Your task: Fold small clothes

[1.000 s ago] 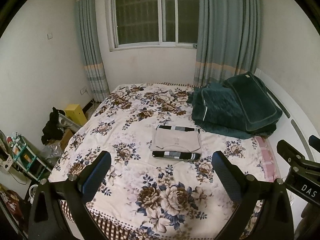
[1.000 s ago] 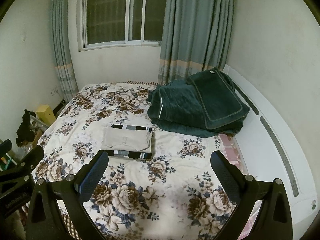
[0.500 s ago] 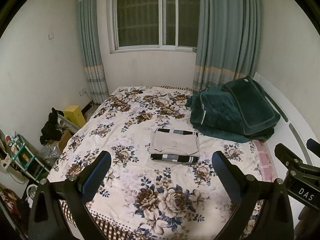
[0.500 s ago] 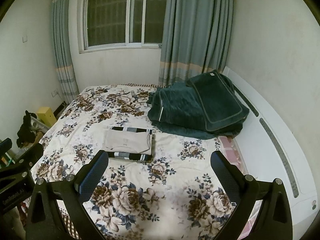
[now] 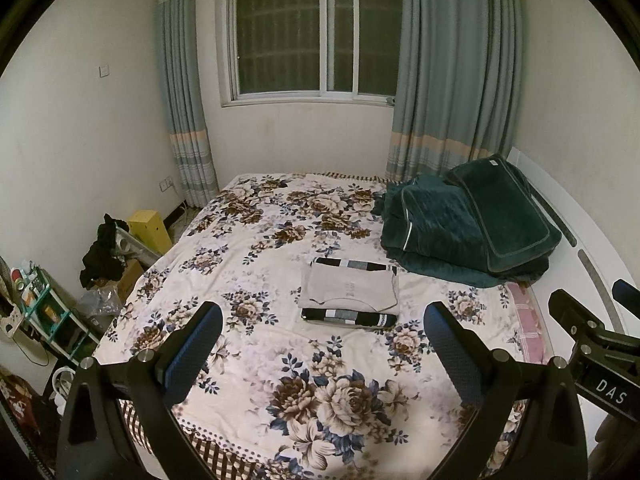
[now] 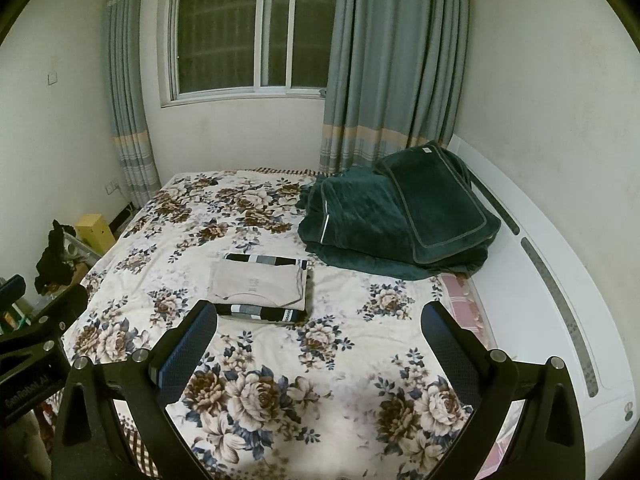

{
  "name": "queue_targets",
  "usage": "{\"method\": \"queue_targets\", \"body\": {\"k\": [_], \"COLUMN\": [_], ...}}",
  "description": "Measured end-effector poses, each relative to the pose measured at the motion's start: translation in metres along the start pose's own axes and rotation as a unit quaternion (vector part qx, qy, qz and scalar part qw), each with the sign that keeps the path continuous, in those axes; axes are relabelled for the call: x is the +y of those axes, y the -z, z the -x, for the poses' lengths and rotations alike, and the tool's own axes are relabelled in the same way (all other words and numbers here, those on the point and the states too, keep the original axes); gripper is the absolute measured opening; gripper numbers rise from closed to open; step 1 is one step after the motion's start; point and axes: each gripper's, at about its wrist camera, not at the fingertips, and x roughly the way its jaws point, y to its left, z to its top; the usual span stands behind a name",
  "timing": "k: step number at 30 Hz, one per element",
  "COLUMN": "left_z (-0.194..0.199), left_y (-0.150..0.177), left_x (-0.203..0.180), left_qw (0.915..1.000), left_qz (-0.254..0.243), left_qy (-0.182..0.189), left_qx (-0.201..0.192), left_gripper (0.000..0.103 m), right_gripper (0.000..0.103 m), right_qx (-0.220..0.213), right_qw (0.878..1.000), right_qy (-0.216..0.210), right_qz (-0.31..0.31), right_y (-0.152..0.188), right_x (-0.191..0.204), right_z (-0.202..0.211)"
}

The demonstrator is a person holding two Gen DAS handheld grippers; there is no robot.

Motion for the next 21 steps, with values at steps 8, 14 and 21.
{"method": "queue_targets", "body": {"k": [8, 14, 21], "left_z": [0.0001, 0.0010, 0.0002], "left_y": [-0.0008, 0.0007, -0.0009], "left_x": [0.0005, 0.0019, 0.0011], "left_qw": [1.0000, 1.0000, 1.0000], "left_qz": [0.002, 0.003, 0.004], "left_qy": [0.000, -0.001, -0.003], "left_qx": [0.000, -0.001, -0.002], "left_gripper": [0.103, 0.103, 0.103], "right_gripper": [0.103, 0.103, 0.103], "right_qx": [0.000, -0.001, -0.001], "right_qw": [1.000, 1.000, 1.000], "right_qy": [0.000, 0.001, 0.002], "right_qz": [0.000, -0.002, -0.002], "right_y": [0.0005, 0.0028, 0.0042], "right_x": [0.0006, 0.0008, 0.0013], "right_z": [-0.0006, 0.0004, 0.0007]}}
